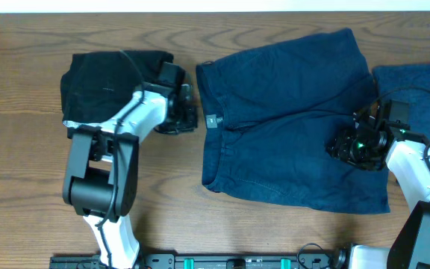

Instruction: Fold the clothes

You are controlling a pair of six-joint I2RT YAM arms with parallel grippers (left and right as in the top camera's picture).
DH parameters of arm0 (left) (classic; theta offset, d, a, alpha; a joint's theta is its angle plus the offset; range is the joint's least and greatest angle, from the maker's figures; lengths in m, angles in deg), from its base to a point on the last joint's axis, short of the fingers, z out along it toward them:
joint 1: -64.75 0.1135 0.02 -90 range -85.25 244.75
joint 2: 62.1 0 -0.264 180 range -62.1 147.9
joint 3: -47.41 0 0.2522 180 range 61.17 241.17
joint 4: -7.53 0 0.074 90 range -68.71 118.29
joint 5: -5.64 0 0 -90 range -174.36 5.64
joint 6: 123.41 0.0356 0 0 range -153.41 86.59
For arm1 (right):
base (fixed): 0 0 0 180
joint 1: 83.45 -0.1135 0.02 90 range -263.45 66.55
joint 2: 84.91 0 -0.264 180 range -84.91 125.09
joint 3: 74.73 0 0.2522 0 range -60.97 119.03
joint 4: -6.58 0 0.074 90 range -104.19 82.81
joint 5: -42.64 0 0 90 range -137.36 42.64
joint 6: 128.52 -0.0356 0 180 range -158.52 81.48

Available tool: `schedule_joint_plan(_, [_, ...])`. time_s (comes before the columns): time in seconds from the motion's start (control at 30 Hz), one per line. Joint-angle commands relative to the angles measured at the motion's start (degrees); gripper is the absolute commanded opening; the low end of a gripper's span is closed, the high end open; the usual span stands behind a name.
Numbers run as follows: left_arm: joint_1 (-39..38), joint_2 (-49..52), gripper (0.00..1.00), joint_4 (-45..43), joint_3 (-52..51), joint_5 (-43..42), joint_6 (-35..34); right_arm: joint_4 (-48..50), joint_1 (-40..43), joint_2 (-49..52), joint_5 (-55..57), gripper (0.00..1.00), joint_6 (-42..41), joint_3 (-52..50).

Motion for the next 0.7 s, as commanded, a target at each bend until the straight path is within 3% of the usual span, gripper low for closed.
schedule_joint_plan(0.0, [1.84,2.23,0.21,3.56,-0.35,7.41,0.79,0.44,-0.48,0.28,0.26,0.49,0.87,-0.26])
schedule_joint_plan(0.17, [0.96,-4.0,0.2,2.64,0.09,-0.85,0.74,0.44,-0.48,0.28,0.26,0.5,0.87,-0.26])
schedule_joint_plan(0.3, [-0.26,-5.62,0.2,1.36,0.09,-8.66,0.7,0.44,-0.48,0.28,0.26,0.6,0.87,-0.26])
schedule_joint_plan(0.5, [-3.13,-3.67,0.2,0.13,-0.31,-9.62,0.48,0.46,-0.48,0.28,0.2,0.8,0.87,-0.26])
schedule_joint_plan(0.6, [-4.59,-2.38,0.2,-1.25,-0.35,-9.6,0.31,0.09,-0.48,0.07,-3.98,0.8,4.74,0.13])
schedule_joint_plan(0.67, [-5.18,-1.42,0.2,-2.19,-0.35,-9.57,-0.17,-0.11,-0.48,-0.96,-7.04,0.73,7.52,0.52])
